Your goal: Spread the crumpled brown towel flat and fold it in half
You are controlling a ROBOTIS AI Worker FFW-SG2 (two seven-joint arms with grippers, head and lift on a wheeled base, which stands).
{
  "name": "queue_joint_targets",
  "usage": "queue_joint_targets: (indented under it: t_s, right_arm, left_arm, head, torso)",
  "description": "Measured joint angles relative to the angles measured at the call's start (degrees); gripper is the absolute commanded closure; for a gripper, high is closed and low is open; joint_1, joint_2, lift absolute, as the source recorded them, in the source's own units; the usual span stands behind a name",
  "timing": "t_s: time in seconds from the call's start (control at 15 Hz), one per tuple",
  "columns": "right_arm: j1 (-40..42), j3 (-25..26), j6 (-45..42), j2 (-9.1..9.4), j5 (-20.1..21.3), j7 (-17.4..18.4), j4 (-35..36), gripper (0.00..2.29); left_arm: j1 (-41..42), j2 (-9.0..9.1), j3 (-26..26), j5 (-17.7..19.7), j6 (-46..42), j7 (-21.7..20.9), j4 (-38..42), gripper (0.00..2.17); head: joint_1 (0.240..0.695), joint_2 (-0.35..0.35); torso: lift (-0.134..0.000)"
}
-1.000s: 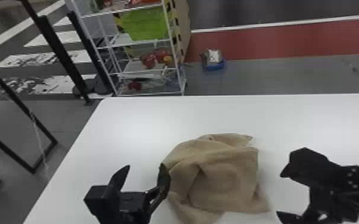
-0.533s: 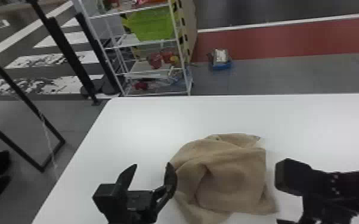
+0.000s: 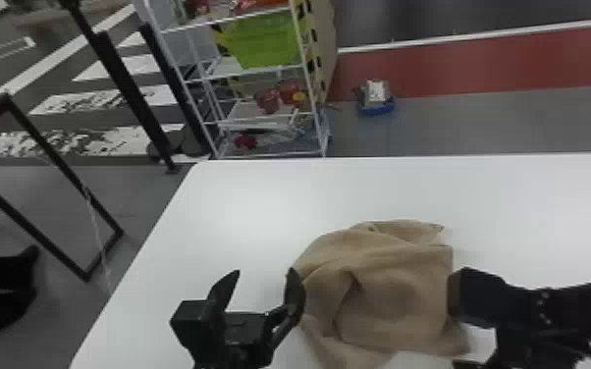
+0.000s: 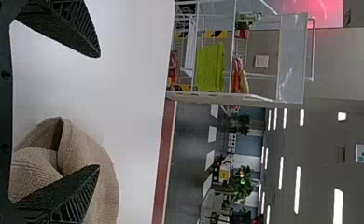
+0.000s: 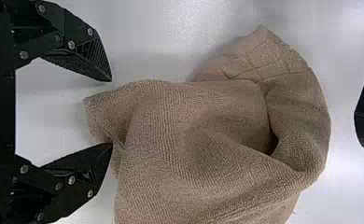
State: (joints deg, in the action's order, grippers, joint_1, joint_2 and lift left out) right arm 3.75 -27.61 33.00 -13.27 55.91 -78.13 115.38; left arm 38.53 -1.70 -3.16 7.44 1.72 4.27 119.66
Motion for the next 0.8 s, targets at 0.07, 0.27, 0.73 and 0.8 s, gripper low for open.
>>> queue_joint_targets:
  t_s: [0.07, 0.27, 0.73, 0.8]
  right_arm:
    - [-0.10, -0.05, 0.00, 0.10, -0.12, 0.00, -0.14, 0.59]
    - [-0.41, -0.14, 0.02, 0.26, -0.54, 0.00, -0.49, 1.24]
    - [-0.65, 7.30, 0.52, 0.93, -14.19, 0.66, 2.11, 1.42]
    - [-0.39, 9.10, 0.66, 1.36, -18.02, 2.01, 3.43, 1.42]
  left_arm:
    - [-0.08, -0.03, 0.03, 0.04, 0.00, 0.00, -0.09, 0.03]
    - [-0.12, -0.08, 0.08, 0.11, 0.00, 0.03, -0.21, 0.03]
    - [-0.62, -0.25, 0.10, 0.12, 1.11, 0.03, -0.09, 0.03]
    - [-0.65, -0.27, 0.14, 0.12, 1.23, 0.03, -0.01, 0.03]
  head:
    - [0.695, 0.334]
    - [0.695, 0.336]
    - [0.695, 0.331]
    - [0.695, 0.332]
  torso:
    - [-0.123]
    - [-0.123]
    - [-0.123]
    - [-0.123]
